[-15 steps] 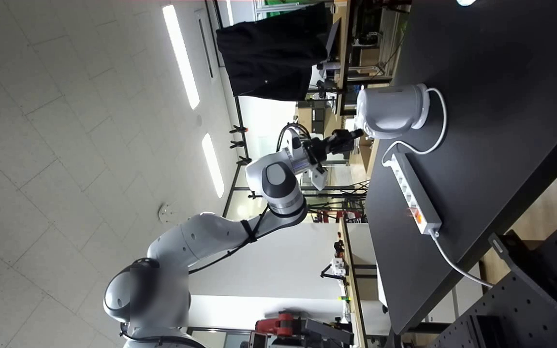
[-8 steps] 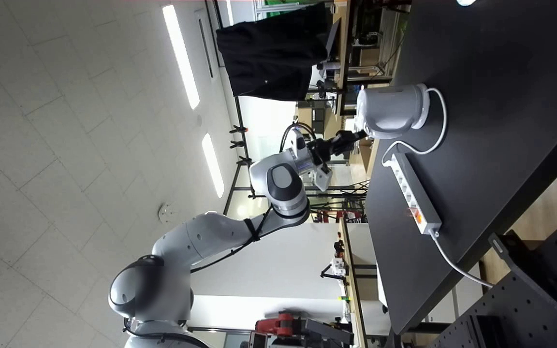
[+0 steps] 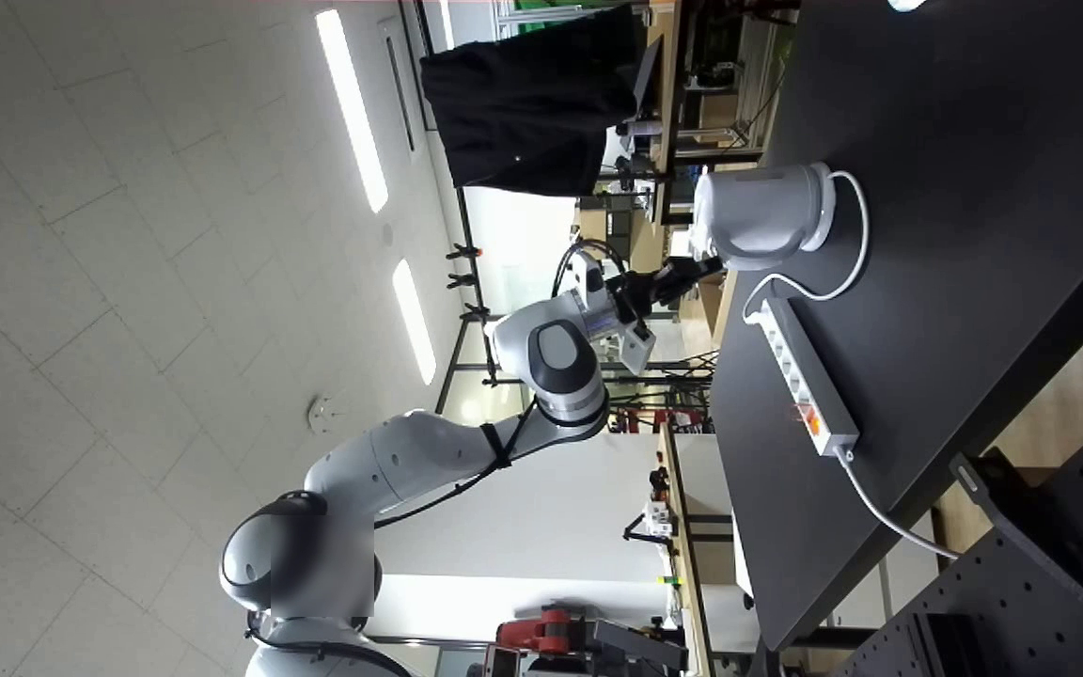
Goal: Turn the kettle switch off
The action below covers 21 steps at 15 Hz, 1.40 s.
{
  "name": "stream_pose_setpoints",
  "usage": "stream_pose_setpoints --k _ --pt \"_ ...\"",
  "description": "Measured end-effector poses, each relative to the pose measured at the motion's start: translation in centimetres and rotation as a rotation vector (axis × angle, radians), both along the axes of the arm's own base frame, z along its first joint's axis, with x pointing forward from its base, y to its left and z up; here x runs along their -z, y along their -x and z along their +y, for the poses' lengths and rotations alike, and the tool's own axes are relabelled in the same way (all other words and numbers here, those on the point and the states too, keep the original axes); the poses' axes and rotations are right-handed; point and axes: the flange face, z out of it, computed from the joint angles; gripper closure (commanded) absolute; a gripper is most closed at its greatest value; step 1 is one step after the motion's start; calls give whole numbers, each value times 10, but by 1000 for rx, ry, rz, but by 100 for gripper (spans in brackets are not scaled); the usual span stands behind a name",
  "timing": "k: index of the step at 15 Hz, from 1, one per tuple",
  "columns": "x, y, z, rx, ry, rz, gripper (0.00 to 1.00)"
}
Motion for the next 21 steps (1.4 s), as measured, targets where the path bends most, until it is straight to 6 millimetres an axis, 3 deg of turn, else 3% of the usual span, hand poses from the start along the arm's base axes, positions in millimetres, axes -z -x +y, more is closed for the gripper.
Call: stream_pose_setpoints --k 7,14,18,21 --pt "3 0 -3 21 -38 25 100" --pt "47 -2 -14 76 -114 185 100" --pt "39 -8 -9 62 -135 260 100" --pt "14 -8 -4 16 -117 342 100"
